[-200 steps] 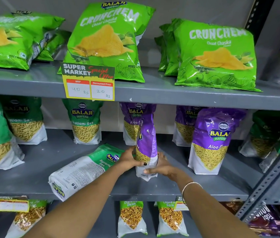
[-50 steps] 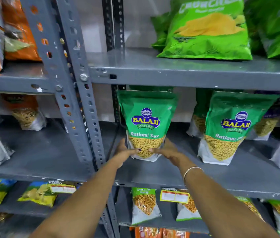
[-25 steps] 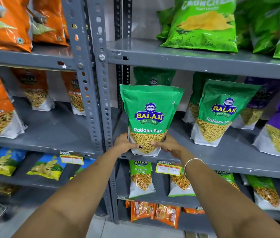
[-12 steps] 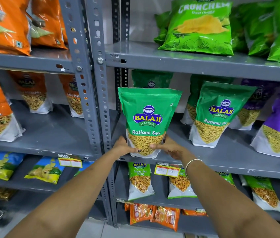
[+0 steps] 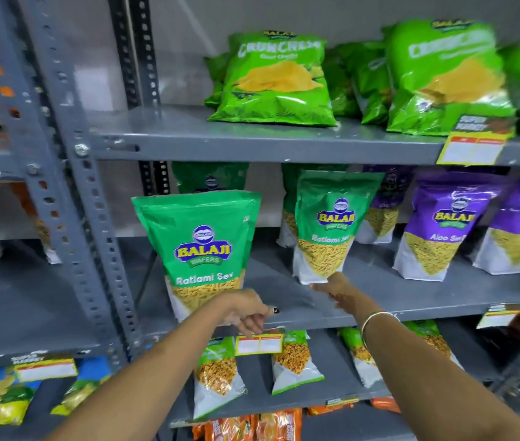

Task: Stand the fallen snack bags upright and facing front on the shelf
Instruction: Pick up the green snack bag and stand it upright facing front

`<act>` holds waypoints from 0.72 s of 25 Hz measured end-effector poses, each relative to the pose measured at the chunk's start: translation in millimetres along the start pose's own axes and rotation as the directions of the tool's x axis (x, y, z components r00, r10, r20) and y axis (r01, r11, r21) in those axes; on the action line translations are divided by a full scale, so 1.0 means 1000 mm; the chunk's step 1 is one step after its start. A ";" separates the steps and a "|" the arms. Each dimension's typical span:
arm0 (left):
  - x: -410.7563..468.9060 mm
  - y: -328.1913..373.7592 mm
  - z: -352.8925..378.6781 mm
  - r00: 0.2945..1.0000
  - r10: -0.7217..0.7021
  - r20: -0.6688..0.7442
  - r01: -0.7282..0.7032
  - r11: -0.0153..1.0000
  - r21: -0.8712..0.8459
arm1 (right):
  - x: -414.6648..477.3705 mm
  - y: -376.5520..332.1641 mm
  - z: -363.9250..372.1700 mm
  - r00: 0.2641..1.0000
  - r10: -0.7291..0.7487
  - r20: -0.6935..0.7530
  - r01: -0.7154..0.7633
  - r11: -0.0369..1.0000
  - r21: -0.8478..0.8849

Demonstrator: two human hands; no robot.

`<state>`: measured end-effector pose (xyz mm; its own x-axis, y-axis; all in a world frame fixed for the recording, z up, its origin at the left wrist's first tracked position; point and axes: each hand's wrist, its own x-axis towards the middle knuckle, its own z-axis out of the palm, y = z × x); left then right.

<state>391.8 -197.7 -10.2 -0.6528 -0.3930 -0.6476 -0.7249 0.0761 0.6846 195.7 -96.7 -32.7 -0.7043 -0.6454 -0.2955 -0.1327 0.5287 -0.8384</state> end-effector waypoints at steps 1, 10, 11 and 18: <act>0.014 0.013 0.009 0.994 0.075 -0.083 -0.078 0.996 -0.035 | 0.012 0.008 -0.016 0.999 -0.004 -0.033 0.004 1.000 0.004; 0.149 0.078 0.028 0.781 0.172 -0.600 -0.292 0.950 -0.107 | 0.122 0.026 -0.094 0.947 -0.231 0.222 0.196 0.966 0.170; 0.159 0.078 0.030 0.772 0.160 -0.615 -0.310 0.940 -0.144 | 0.125 0.026 -0.094 0.912 -0.278 0.301 0.218 0.951 0.219; 0.149 0.085 0.060 0.701 0.052 -0.712 -0.212 0.967 -0.138 | 0.102 0.034 -0.097 0.867 -0.373 0.331 0.250 0.900 0.358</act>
<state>220.1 -195.0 -68.1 -0.3388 -0.9235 -0.1801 -0.5322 0.0302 0.8461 51.7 -91.7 -47.3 -0.3306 -0.9389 -0.0954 -0.0456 0.1168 -0.9921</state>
